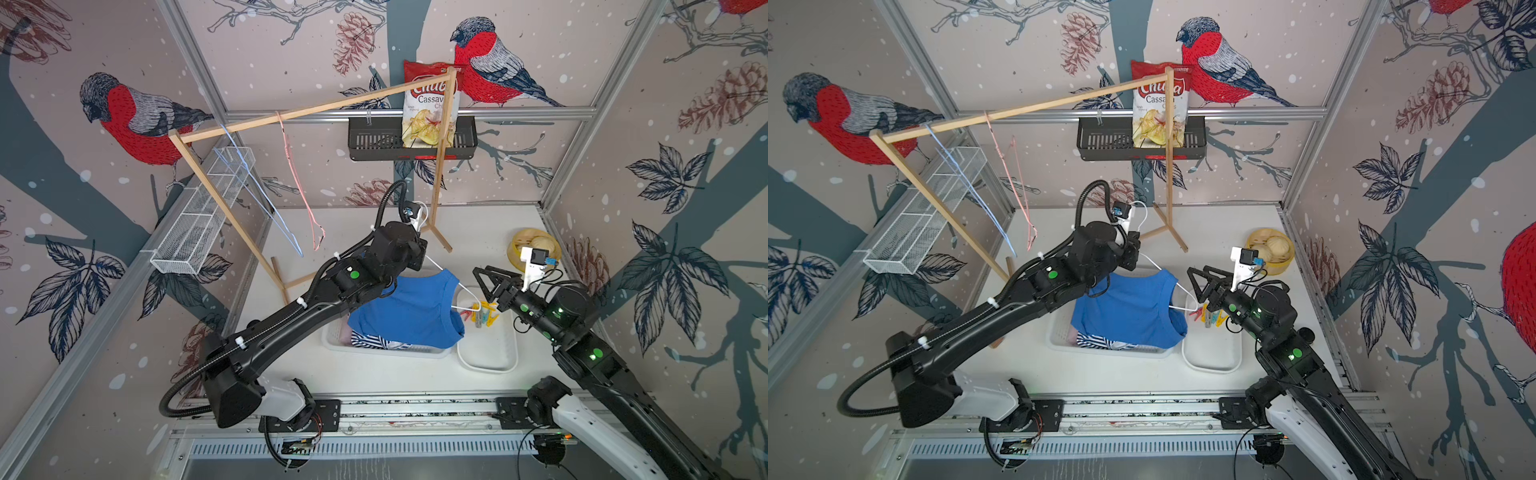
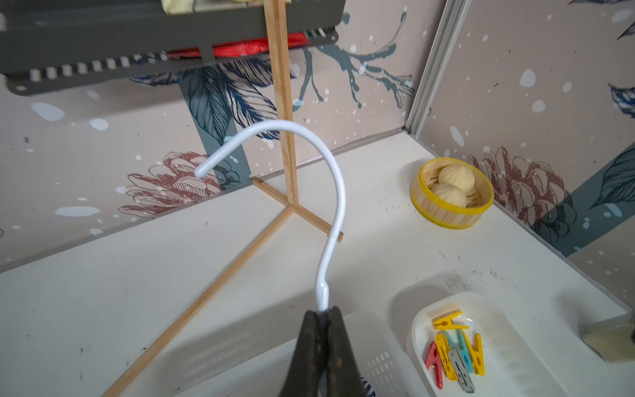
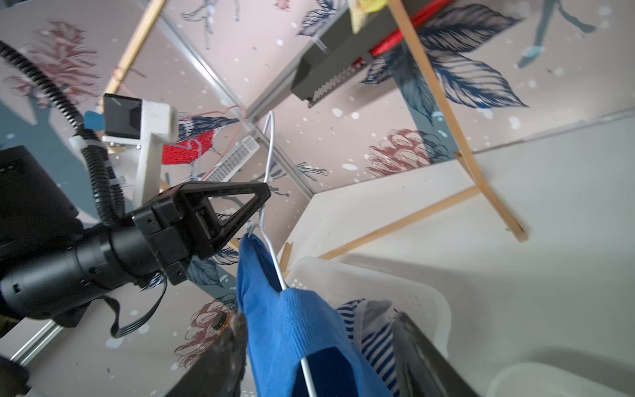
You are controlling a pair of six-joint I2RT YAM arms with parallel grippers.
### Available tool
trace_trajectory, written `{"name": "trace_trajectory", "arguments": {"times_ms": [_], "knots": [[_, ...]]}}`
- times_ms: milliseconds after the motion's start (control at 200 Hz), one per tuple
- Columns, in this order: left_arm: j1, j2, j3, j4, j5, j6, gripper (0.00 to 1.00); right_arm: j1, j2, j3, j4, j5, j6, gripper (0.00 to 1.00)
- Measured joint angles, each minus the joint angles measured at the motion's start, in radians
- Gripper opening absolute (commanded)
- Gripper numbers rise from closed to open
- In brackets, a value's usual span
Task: Remove the clothespins securing tank tops to the hanger
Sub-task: Pick up the hanger from the basket.
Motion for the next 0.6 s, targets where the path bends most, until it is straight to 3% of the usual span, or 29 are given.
{"name": "trace_trajectory", "arguments": {"times_ms": [230,435,595], "knots": [[-0.071,-0.114,-0.030,0.142,-0.219,0.130,0.00,0.137,-0.056,0.003,0.109,-0.006,-0.071,0.67],[-0.132,-0.153,-0.084,0.375,-0.360,0.336,0.00,0.326,0.073,0.099,0.126,0.008,-0.151,0.66],[-0.163,-0.166,-0.119,0.544,-0.389,0.457,0.00,0.458,0.186,0.188,0.118,0.149,-0.237,0.65]]}}
